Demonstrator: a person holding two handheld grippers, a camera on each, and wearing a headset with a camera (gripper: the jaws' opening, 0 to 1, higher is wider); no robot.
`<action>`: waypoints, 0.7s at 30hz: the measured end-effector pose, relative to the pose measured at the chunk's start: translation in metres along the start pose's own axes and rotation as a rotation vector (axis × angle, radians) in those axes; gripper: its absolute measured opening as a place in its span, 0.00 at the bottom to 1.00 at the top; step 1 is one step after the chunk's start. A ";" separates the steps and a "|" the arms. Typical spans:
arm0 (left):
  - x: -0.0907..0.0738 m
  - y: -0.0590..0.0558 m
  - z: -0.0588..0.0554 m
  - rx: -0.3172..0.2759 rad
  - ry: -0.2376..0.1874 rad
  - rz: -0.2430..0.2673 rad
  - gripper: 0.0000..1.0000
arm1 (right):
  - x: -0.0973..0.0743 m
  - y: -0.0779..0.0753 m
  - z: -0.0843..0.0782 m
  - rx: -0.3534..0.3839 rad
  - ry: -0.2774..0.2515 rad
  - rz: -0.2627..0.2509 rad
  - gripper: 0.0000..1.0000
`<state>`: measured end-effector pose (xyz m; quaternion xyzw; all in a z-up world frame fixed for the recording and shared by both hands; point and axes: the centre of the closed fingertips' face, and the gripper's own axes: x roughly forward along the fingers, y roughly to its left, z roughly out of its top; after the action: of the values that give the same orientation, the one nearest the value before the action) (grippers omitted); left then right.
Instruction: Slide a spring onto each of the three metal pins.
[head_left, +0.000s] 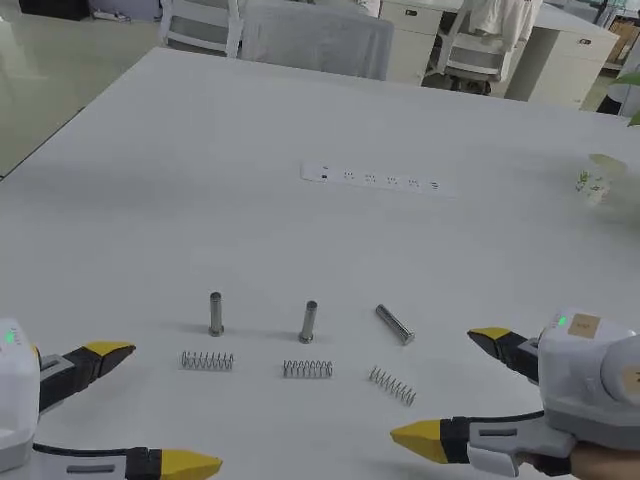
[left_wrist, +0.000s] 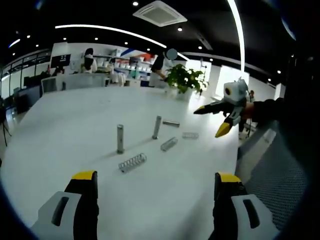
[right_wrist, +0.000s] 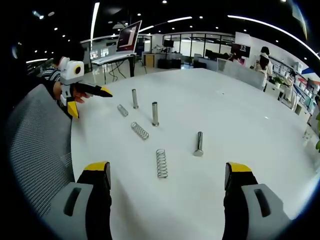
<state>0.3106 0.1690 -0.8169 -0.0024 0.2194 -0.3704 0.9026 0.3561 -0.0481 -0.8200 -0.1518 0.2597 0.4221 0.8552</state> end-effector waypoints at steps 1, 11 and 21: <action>0.000 0.000 0.000 -0.001 -0.001 0.000 0.93 | 0.000 0.000 0.000 0.000 0.000 0.000 0.95; 0.001 -0.001 -0.001 -0.003 0.003 -0.004 0.93 | 0.001 0.001 -0.002 0.000 0.007 0.005 0.95; 0.001 -0.001 -0.003 -0.002 0.007 -0.005 0.93 | 0.001 0.002 -0.002 0.000 0.011 0.008 0.95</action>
<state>0.3098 0.1682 -0.8195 -0.0025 0.2232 -0.3725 0.9008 0.3544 -0.0474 -0.8227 -0.1530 0.2648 0.4249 0.8520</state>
